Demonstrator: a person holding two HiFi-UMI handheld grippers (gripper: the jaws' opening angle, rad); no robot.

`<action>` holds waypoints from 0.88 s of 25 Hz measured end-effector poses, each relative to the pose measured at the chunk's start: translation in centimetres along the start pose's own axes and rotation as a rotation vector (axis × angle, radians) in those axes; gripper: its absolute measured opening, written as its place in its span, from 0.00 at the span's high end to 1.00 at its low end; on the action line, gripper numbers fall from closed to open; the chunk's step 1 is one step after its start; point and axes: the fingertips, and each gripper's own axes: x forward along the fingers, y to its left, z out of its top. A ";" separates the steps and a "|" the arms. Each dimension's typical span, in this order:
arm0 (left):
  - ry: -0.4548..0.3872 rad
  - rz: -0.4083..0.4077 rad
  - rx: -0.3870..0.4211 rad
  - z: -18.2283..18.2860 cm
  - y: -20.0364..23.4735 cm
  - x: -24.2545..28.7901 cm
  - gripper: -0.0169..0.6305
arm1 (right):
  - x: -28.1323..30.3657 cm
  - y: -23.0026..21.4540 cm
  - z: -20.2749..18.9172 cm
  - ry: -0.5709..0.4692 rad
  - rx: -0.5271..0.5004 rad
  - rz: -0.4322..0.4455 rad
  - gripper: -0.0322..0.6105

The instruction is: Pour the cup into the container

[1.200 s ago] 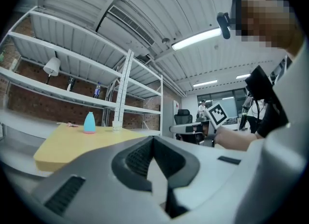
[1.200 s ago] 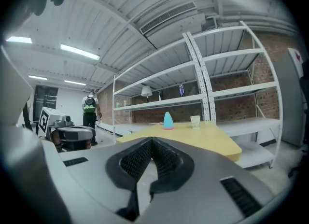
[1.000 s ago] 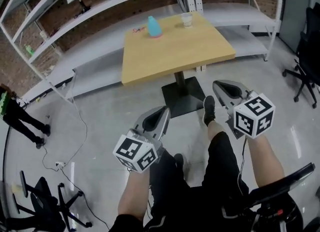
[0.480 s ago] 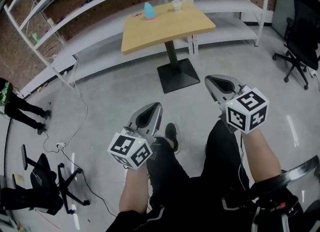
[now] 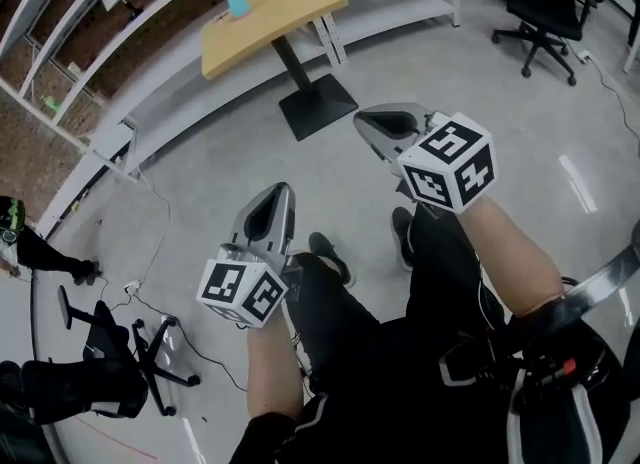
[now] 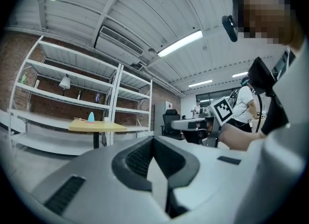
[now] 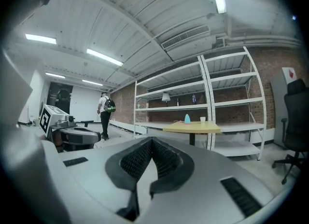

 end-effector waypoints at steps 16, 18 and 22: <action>0.021 -0.013 -0.025 -2.5 -18.7 -18.7 0.97 | -20.0 16.2 -2.9 0.019 0.019 0.002 0.95; 0.012 -0.009 -0.023 -2.4 -20.7 -20.9 0.97 | -22.3 18.1 -3.0 0.017 0.015 0.003 0.95; 0.009 -0.011 -0.026 -2.9 -24.5 -25.7 0.97 | -26.6 22.2 -3.6 0.022 0.013 -0.001 0.95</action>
